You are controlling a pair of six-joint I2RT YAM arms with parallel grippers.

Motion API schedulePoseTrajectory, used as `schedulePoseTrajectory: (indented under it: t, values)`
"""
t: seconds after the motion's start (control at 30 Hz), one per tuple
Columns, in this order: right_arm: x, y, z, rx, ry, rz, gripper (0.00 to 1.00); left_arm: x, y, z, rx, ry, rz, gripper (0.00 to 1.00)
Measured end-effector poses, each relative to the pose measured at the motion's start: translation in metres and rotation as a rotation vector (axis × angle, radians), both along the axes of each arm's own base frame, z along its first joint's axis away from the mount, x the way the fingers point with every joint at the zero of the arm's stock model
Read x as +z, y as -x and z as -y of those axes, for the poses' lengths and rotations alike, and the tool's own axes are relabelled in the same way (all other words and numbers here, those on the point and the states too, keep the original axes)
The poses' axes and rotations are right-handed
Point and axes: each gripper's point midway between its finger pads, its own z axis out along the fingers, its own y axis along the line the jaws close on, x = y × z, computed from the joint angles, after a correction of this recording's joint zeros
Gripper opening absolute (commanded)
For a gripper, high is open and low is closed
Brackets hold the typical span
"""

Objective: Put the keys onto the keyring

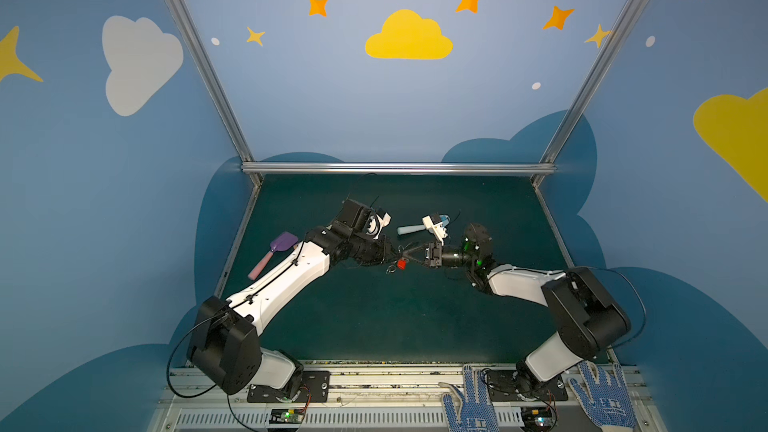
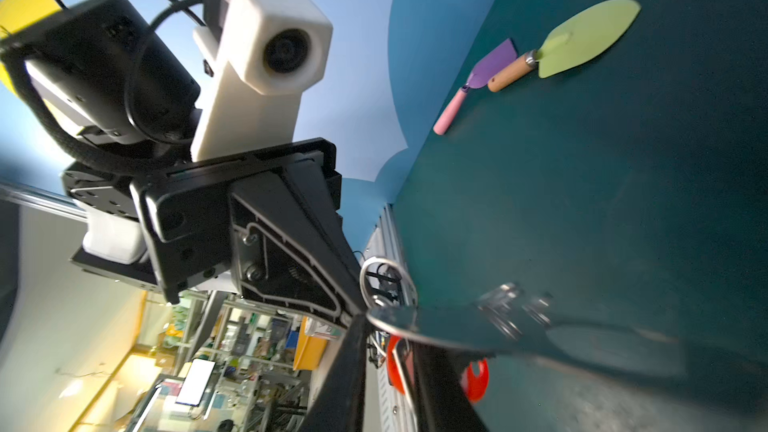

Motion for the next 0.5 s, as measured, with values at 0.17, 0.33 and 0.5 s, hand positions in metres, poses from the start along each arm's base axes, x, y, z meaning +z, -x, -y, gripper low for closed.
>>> schedulePoseTrajectory:
  t: [0.17, 0.33, 0.5]
  values:
    - [0.0, 0.006, 0.015, -0.04, 0.09, 0.056, 0.24, -0.007, 0.003, -0.002, -0.025, -0.04, -0.019, 0.04]
    - [-0.012, 0.012, 0.023, -0.056, 0.171, 0.057, 0.28, -0.015, 0.006, -0.004, -0.045, -0.072, -0.042, 0.04]
    - [-0.017, 0.012, 0.024, -0.063, 0.232, 0.064, 0.3, -0.014, 0.008, -0.005, -0.067, -0.082, -0.031, 0.04]
